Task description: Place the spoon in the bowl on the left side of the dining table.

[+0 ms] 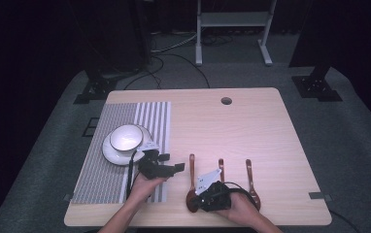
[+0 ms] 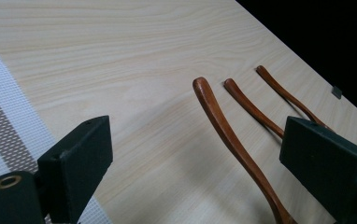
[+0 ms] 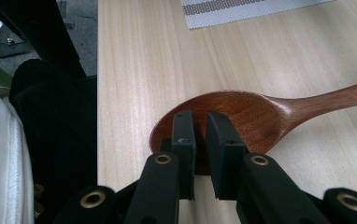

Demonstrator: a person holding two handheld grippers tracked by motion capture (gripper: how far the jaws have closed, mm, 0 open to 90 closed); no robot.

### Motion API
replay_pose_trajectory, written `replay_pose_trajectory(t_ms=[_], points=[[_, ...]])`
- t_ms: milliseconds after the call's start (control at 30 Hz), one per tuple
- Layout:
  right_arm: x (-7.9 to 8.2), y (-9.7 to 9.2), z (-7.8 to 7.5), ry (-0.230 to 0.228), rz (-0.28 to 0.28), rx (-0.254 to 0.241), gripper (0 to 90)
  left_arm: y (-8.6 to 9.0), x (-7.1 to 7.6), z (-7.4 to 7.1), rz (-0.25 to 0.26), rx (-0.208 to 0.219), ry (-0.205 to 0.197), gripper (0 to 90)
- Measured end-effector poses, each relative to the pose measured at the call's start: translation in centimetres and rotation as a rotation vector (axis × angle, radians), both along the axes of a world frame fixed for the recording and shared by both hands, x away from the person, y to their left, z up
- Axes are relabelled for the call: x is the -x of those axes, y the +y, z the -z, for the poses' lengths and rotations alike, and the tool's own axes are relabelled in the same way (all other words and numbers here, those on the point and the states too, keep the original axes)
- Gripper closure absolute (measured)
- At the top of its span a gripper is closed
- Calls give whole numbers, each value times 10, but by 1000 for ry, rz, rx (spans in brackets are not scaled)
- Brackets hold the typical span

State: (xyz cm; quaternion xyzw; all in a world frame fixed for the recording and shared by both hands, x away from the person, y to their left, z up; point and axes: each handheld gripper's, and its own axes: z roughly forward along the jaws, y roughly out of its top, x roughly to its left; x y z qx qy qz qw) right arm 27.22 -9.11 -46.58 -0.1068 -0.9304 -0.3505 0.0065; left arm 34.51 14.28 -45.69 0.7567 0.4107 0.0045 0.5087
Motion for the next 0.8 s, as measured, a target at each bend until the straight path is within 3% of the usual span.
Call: replay_pose_trajectory(t_ms=[333,500,800], points=[[0,-1,1,-9,-11,-11,810,-7,-4,2,1,15,26,127],[1,-1,1,-14,-11,-10,810,-17,-9,5,-1,42,63,137],[2,-1,1,-24,-13,-11,811,-33,-8,11,2,13,67,199]])
